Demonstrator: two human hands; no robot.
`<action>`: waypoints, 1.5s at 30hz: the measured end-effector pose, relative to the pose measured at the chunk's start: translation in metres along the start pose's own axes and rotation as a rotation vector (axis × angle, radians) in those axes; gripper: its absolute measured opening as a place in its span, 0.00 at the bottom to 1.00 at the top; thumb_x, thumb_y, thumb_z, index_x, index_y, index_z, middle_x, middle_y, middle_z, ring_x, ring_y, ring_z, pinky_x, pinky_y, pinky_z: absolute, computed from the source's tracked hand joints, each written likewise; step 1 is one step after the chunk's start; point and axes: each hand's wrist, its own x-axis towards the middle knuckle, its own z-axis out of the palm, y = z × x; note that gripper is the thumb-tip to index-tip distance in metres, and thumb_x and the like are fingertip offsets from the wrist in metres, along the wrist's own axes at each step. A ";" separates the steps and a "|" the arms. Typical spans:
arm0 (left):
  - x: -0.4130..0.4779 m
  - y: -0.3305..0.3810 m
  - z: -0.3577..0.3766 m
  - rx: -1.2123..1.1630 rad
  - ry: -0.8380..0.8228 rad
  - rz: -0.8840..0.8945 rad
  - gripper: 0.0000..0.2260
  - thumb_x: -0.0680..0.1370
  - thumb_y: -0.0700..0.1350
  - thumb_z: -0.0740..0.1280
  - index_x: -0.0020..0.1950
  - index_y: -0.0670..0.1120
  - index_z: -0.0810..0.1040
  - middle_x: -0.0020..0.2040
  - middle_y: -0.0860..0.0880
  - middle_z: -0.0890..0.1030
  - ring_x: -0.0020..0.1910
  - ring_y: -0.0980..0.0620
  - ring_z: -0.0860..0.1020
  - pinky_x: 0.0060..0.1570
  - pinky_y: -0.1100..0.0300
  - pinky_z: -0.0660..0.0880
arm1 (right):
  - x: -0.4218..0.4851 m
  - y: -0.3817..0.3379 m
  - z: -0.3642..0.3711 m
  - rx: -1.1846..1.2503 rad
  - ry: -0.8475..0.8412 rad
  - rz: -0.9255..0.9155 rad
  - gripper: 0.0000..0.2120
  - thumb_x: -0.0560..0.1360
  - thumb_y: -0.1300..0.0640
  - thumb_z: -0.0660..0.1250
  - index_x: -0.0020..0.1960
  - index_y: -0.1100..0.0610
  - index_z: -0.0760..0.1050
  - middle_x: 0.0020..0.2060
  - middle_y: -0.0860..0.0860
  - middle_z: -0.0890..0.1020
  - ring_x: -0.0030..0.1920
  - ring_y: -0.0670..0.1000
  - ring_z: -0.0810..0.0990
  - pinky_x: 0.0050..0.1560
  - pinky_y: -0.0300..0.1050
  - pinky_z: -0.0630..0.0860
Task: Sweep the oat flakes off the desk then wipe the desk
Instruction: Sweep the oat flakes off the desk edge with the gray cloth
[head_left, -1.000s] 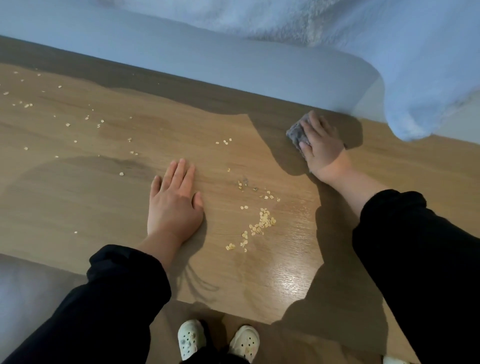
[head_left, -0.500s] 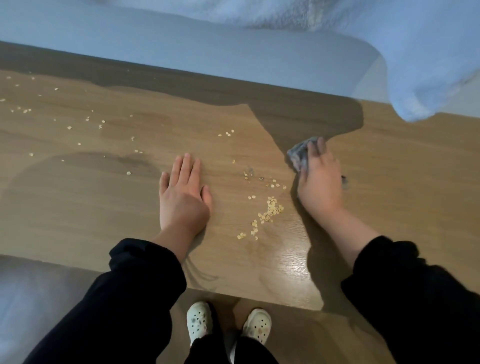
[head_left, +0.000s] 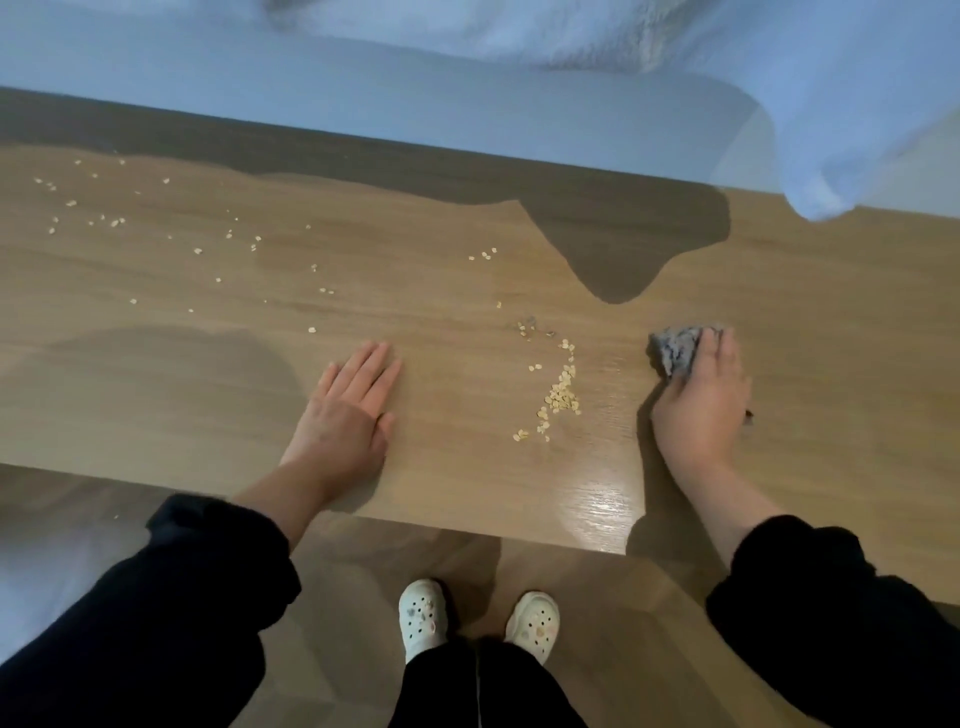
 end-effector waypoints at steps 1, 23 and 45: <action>-0.008 -0.008 0.000 0.019 -0.023 0.004 0.30 0.77 0.53 0.47 0.78 0.44 0.56 0.79 0.47 0.54 0.78 0.50 0.50 0.75 0.52 0.44 | -0.013 -0.013 0.005 0.011 0.009 0.068 0.27 0.79 0.64 0.56 0.77 0.63 0.57 0.77 0.60 0.57 0.77 0.60 0.55 0.76 0.59 0.52; -0.010 -0.016 0.007 -0.053 0.086 0.031 0.28 0.77 0.51 0.53 0.76 0.43 0.64 0.77 0.46 0.61 0.76 0.49 0.57 0.75 0.52 0.49 | 0.002 -0.105 0.039 -0.004 -0.015 0.062 0.35 0.76 0.66 0.60 0.79 0.59 0.49 0.79 0.57 0.50 0.78 0.56 0.48 0.77 0.55 0.47; -0.011 -0.017 0.008 -0.069 0.086 0.040 0.27 0.76 0.49 0.54 0.75 0.43 0.65 0.77 0.46 0.62 0.76 0.48 0.59 0.74 0.49 0.52 | 0.050 -0.080 0.021 -0.062 -0.362 -0.580 0.28 0.81 0.65 0.55 0.79 0.57 0.52 0.79 0.54 0.51 0.78 0.54 0.50 0.77 0.51 0.47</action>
